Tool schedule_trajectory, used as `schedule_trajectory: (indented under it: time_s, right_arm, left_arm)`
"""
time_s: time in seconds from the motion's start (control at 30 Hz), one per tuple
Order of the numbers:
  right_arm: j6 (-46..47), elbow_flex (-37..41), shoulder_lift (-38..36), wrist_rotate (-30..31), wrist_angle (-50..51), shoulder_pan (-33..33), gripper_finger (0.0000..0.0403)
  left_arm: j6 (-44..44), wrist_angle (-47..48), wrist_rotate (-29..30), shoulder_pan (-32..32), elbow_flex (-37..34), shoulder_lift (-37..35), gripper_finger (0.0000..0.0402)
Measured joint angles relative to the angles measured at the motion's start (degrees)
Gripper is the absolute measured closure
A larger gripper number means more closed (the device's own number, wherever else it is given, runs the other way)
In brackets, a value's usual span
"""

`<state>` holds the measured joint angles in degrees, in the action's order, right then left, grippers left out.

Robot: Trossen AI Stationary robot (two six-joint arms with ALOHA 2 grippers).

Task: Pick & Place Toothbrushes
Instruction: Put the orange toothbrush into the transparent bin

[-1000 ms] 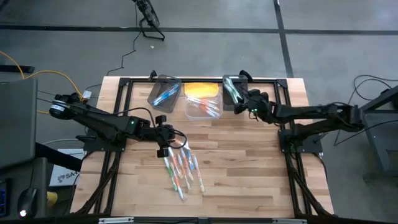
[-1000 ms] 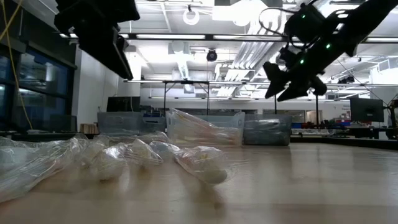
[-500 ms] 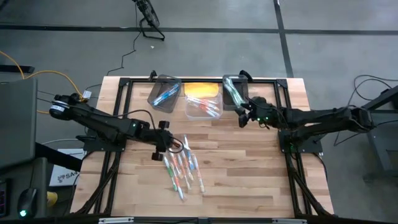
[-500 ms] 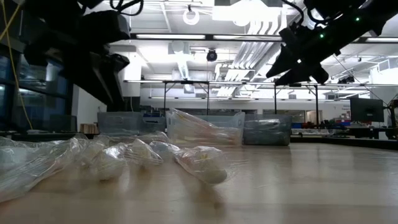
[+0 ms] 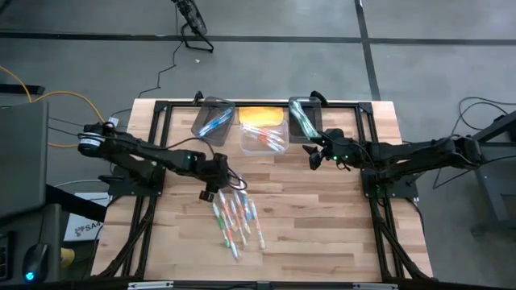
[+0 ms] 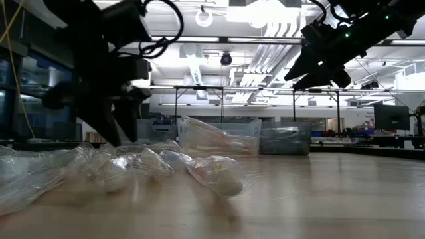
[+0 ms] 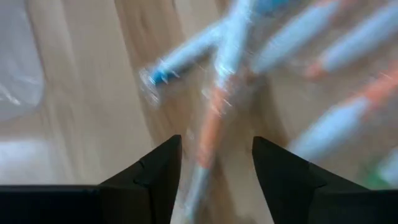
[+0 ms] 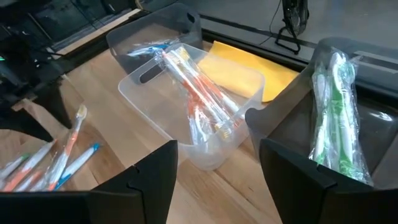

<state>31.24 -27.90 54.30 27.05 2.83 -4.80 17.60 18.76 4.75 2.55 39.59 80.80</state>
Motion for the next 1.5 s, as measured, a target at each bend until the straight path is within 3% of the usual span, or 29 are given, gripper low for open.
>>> schedule_trajectory:
  time_s: [0.17, 0.33, 0.7, 1.03, 1.23, 1.5]
  right_arm:
    - [0.0, 0.0, 0.0, -0.2, 0.0, 0.0, 0.0184]
    - [0.0, 0.0, 0.0, -0.3, 0.1, 0.6, 0.0184]
    - [0.0, 0.0, 0.0, 0.0, 0.0, 3.2, 0.0184]
    - [-3.2, 0.0, 2.3, -3.7, -4.3, 8.2, 0.0184]
    - [-11.6, 0.0, 12.0, -5.2, -17.7, 14.4, 0.0184]
    - [-28.4, 0.0, 29.8, -3.1, -44.7, 18.5, 0.0184]
  left_arm:
    - [0.4, -2.8, -0.1, -0.8, 0.1, 3.1, 0.0204]
    - [0.3, -2.3, -2.0, -2.2, 0.2, 5.5, 0.0232]
    - [-0.7, -0.5, -0.8, -2.2, 0.2, 3.8, 0.0389]
    - [-1.4, 7.8, 0.4, -2.2, 5.5, 2.5, 0.0400]
    - [-1.4, 12.6, 0.7, -2.2, 13.0, 2.5, 0.0401]
    - [-2.0, 14.4, 0.8, -2.2, 17.8, 2.5, 0.0401]
